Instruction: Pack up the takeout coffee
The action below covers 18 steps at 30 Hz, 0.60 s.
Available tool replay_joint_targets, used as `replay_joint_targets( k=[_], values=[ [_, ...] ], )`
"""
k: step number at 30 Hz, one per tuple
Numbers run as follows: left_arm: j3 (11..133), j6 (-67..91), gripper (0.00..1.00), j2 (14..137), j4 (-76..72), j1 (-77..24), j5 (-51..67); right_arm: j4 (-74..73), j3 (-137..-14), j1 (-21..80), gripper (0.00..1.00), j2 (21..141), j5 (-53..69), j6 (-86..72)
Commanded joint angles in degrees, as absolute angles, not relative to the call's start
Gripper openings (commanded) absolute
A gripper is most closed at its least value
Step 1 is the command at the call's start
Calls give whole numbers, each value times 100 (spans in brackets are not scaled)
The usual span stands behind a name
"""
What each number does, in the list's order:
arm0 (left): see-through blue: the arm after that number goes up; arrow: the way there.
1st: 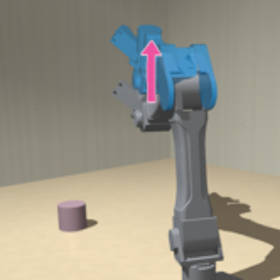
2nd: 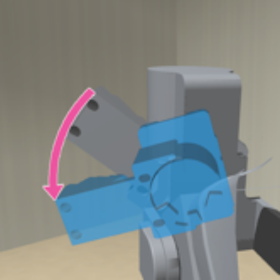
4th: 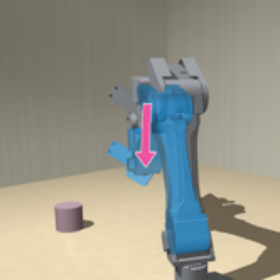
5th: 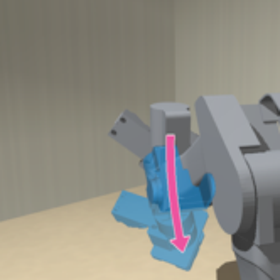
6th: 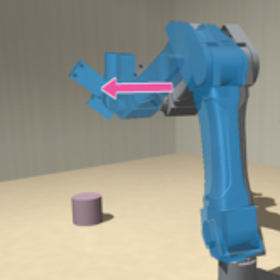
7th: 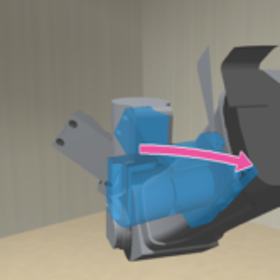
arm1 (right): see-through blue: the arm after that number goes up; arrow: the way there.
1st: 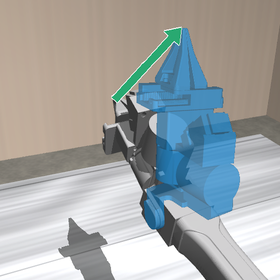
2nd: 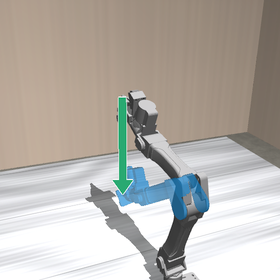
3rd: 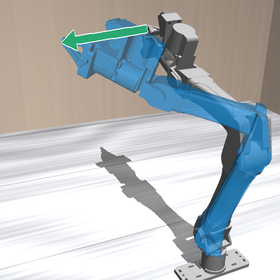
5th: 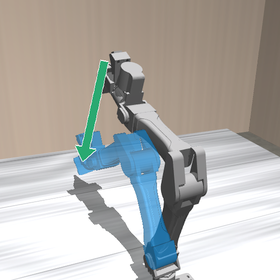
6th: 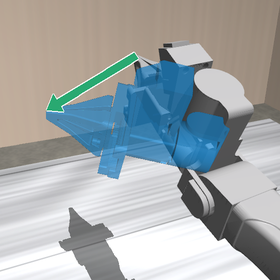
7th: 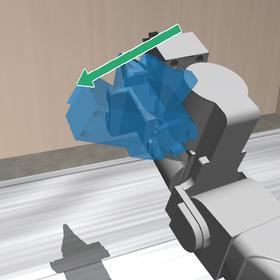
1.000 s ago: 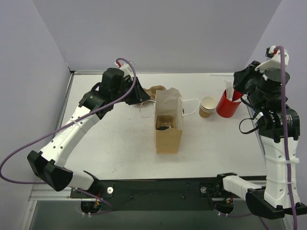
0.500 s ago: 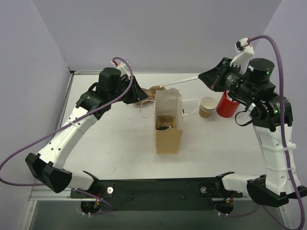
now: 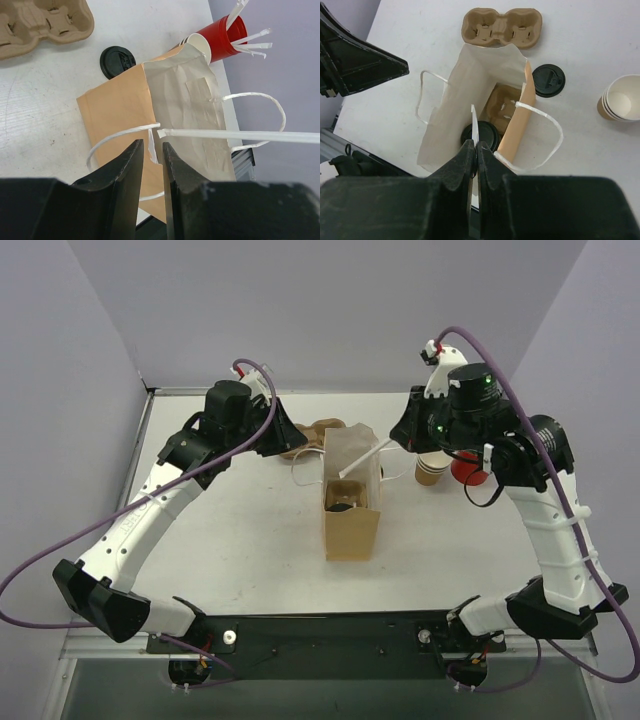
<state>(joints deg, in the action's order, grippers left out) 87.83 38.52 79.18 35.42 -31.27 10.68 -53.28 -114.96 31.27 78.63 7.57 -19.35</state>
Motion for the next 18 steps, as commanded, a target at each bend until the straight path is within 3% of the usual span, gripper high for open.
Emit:
replay_joint_targets(
  k=[1, 18],
  values=[
    [8851, 3832, 32, 7813, 3428, -3085, 993, -5827, -11786, 3549, 0, 8156, 37, -1644],
    [8736, 3841, 32, 7796, 3375, -3015, 1063, -6038, -11725, 4421, 0, 9307, -852, -1837]
  ],
)
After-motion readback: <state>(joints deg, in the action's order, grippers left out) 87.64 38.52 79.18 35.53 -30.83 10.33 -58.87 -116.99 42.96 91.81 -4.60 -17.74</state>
